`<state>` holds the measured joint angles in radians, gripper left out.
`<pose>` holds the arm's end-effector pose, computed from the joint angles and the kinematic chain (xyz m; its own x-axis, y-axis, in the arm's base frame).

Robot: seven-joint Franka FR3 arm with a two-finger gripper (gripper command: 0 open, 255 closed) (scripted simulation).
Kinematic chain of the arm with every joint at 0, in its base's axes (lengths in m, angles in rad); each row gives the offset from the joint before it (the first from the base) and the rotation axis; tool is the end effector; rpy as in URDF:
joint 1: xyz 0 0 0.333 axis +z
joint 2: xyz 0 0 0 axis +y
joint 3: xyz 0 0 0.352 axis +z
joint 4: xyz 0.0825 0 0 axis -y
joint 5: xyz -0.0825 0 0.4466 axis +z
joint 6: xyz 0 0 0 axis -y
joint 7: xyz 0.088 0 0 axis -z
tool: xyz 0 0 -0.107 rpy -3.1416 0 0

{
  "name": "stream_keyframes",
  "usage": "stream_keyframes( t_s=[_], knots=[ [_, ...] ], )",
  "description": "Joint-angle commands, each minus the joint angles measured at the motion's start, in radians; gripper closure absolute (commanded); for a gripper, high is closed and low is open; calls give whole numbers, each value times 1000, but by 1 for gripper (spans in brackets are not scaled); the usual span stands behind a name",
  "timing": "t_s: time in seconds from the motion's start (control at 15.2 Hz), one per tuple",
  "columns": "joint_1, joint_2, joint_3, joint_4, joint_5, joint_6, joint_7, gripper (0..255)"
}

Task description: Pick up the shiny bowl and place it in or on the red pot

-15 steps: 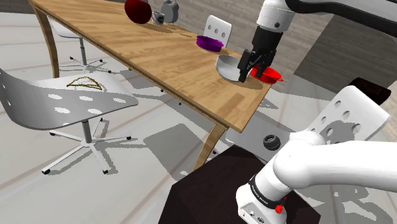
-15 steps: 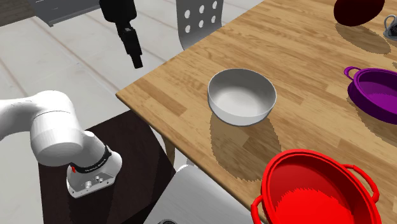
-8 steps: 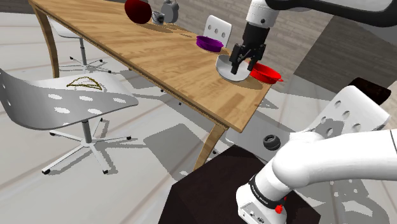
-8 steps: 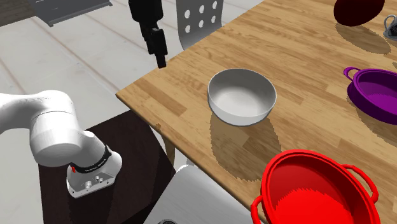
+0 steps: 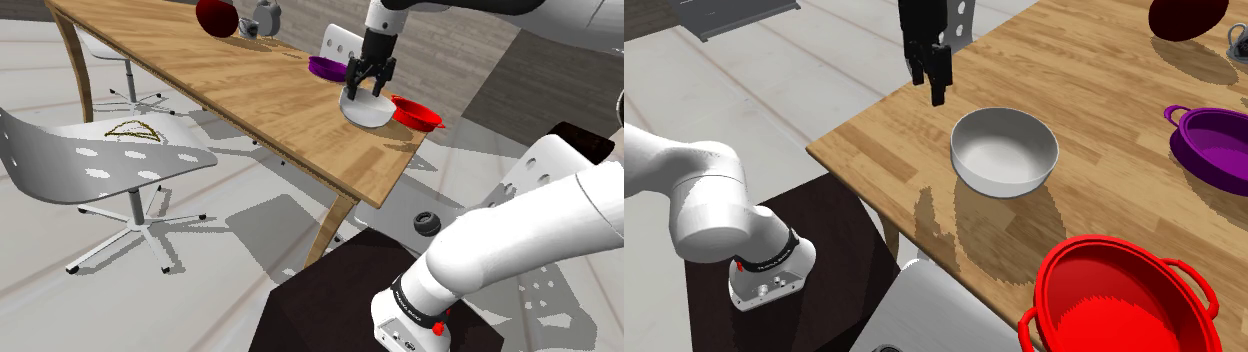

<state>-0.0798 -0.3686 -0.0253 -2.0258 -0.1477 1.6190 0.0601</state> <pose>0.4817 -0.0679 0.6254 0.9875 -0.1548 -0.0304 -0.1492 -0.9789 0.1397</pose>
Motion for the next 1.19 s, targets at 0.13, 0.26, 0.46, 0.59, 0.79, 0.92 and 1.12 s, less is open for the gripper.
stream_keyframes(
  t_s=[0.13,0.26,0.46,0.59,0.79,0.92,1.12],
  knots=[
    [-16,145,-20,132,-13,20,-12,0],
    [-25,219,-31,207,-17,23,-21,0],
    [-33,275,-40,254,-19,35,-27,0],
    [-34,272,-42,223,-20,63,-26,0],
    [-37,268,-45,179,-22,103,-25,0],
    [-38,267,-47,157,-23,125,-24,0],
    [-38,267,-47,157,-23,125,-24,0]
  ],
)
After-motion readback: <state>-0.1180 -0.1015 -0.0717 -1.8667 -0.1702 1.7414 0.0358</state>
